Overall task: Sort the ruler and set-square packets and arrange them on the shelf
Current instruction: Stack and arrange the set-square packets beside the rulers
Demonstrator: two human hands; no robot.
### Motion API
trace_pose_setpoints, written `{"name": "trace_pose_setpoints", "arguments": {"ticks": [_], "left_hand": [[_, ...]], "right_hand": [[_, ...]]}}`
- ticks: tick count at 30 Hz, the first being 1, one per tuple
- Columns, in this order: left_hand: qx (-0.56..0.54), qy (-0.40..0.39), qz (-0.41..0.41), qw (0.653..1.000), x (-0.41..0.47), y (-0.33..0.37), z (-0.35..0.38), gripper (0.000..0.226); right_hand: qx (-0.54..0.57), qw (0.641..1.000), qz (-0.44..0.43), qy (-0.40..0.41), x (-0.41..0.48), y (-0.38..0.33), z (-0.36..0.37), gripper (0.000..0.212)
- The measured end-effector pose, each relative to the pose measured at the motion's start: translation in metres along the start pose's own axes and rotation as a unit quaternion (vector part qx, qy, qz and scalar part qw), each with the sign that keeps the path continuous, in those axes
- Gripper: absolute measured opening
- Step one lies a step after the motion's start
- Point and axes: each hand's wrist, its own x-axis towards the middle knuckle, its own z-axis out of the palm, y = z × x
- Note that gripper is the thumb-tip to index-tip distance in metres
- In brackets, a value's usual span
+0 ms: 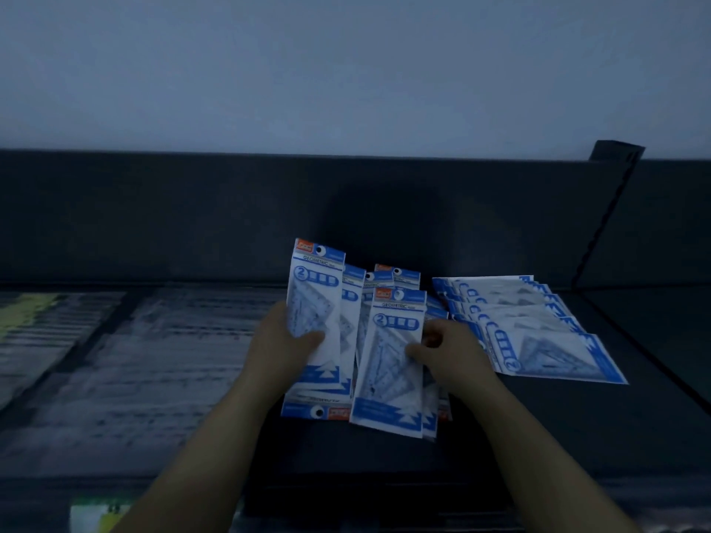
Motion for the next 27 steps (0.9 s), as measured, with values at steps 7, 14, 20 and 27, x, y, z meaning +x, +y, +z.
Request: {"name": "trace_pose_setpoints", "arguments": {"ticks": [7,14,20,27], "left_hand": [[0.013,0.013,0.032,0.999,-0.003,-0.006,-0.013,0.025],[-0.082,0.007,0.018,0.996,-0.012,0.0,-0.013,0.027],[-0.098,-0.022,0.011,0.995,-0.016,0.001,-0.011,0.026],[-0.104,0.076,0.003,0.992,-0.009,-0.003,-0.027,0.026]], "right_hand": [[0.079,0.991,-0.001,0.108,0.0,-0.01,-0.006,0.013],[0.214,0.975,0.063,0.005,0.0,-0.027,0.017,0.015],[0.216,0.975,0.052,0.004,0.0,-0.038,0.029,0.015],[0.245,0.966,0.049,0.071,0.003,-0.032,0.017,0.013]]}}
